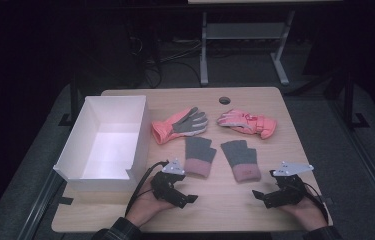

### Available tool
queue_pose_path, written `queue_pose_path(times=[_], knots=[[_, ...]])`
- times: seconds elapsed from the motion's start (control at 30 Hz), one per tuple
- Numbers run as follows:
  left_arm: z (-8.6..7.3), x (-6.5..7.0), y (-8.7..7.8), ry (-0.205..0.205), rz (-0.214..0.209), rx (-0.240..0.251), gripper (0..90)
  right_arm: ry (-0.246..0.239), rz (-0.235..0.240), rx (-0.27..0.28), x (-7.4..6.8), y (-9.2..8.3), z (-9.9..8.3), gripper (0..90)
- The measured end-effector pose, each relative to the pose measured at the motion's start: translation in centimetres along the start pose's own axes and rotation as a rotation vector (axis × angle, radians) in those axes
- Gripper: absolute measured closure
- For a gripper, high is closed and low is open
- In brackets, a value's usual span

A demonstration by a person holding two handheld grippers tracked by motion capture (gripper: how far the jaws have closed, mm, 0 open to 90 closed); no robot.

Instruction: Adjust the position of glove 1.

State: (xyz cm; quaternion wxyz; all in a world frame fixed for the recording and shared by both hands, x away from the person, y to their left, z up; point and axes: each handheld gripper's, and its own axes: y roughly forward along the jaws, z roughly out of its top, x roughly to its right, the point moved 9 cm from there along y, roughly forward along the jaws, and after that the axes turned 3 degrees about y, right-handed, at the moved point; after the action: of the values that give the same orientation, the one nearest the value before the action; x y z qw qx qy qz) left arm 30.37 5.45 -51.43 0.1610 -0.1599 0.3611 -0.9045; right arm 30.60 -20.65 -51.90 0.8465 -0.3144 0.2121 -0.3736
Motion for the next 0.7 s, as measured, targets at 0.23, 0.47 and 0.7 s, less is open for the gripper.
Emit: queue_pose_path(times=[0.23, 0.47, 0.7], knots=[[0.2, -0.7, 0.2, 0.066, 0.087, 0.000, 13.9, -0.024, 0.011, 0.026, 0.2, -0.2, 0.7, 2.0], [0.6, -1.3, -0.2, 0.022, 0.117, 0.030, 21.2, -0.020, 0.004, 0.050, 0.7, -0.3, 1.7, 7.3], [0.0, -1.7, -0.5, -0.014, 0.106, 0.015, 13.5, -0.041, 0.019, 0.069, 1.0, 0.5, 3.4, 27.5]])
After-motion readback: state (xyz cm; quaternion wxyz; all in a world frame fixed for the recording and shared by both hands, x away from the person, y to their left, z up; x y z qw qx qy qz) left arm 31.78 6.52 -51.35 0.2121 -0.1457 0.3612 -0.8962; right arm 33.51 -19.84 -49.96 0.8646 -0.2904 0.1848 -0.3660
